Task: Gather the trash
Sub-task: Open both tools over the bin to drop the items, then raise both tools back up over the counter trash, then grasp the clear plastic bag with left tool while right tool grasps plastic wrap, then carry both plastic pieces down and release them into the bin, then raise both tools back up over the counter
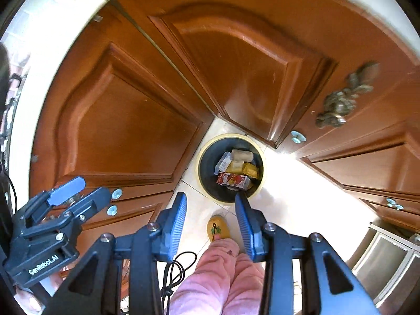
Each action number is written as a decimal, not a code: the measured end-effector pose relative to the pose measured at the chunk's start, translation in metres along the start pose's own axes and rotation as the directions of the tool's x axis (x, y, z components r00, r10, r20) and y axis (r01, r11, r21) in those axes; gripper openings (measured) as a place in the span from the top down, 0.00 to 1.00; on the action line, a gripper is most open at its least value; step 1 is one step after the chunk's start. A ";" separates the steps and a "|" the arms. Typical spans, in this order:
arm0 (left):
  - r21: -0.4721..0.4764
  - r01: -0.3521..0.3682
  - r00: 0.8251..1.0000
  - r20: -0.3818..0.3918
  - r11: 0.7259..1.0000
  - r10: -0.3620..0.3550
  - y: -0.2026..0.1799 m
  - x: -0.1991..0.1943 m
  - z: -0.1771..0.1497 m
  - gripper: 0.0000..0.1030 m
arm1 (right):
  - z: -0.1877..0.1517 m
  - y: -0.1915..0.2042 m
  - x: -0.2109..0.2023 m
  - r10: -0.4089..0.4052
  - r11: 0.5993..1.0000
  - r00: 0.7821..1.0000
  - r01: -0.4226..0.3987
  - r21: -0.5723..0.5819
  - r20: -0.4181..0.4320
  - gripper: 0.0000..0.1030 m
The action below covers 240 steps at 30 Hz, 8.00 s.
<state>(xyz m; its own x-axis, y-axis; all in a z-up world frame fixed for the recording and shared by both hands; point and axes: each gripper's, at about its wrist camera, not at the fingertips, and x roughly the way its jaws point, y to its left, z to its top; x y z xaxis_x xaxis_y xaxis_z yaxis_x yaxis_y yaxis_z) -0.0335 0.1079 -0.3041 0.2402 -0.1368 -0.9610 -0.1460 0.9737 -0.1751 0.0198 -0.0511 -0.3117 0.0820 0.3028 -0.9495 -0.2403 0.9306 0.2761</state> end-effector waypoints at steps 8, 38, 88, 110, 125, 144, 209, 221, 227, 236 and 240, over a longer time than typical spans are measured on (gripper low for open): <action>0.114 -0.012 0.995 0.103 0.993 0.000 -0.028 -0.084 0.002 0.25 | -0.022 0.017 -0.088 -0.004 0.998 0.994 0.011 -0.068 0.109 0.62; 0.391 -0.158 0.845 0.529 0.907 -0.081 -0.132 -0.246 0.103 0.09 | 0.004 0.008 -0.267 -0.113 0.993 0.808 0.067 0.100 0.578 0.62; 0.392 -0.243 0.948 0.289 0.887 0.132 -0.256 -0.012 0.468 0.09 | 0.405 -0.160 -0.110 -0.038 0.990 0.939 0.082 -0.116 0.342 0.91; 0.264 -0.169 0.967 0.232 0.950 0.107 -0.267 0.051 0.537 0.32 | 0.368 -0.242 -0.213 0.140 0.982 0.815 -0.187 0.026 0.563 0.93; 0.247 -0.174 0.943 0.320 0.953 0.089 -0.277 0.011 0.501 0.69 | 0.329 -0.232 -0.231 0.131 0.982 0.803 -0.188 0.037 0.582 0.93; 0.359 -0.071 0.899 0.428 0.931 -0.096 -0.206 -0.173 0.268 0.69 | 0.178 -0.101 -0.269 0.125 0.986 0.777 -0.167 0.010 0.617 0.92; 0.056 -0.046 0.995 -0.084 0.997 0.051 -0.003 0.102 0.015 0.29 | 0.030 -0.023 0.077 0.012 0.999 0.997 -0.008 0.050 -0.081 0.69; 0.238 -0.111 0.983 0.168 0.965 0.072 -0.043 -0.081 0.029 0.22 | 0.012 0.019 -0.104 0.020 0.997 0.989 -0.010 -0.071 0.144 0.69; 0.273 -0.088 0.943 0.331 0.958 -0.008 -0.065 -0.160 0.040 0.17 | 0.004 0.036 -0.192 -0.025 0.993 0.934 0.066 -0.102 0.357 0.69; 0.347 -0.222 0.813 0.582 0.911 -0.024 -0.094 -0.251 0.058 0.10 | 0.010 0.029 -0.274 -0.022 0.999 0.837 0.044 -0.026 0.547 0.69; 0.338 -0.257 0.773 0.634 0.905 -0.018 -0.095 -0.274 0.069 0.10 | 0.012 0.023 -0.289 -0.033 0.999 0.804 0.035 0.008 0.593 0.69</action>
<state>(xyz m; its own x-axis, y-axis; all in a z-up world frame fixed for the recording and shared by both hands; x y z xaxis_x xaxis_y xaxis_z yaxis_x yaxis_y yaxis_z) -0.0195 0.0658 -0.0096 0.7967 -0.0074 -0.6043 0.1308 0.9783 0.1605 0.0025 -0.1143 -0.0289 0.6476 0.3350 -0.6844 -0.2300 0.9422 0.2436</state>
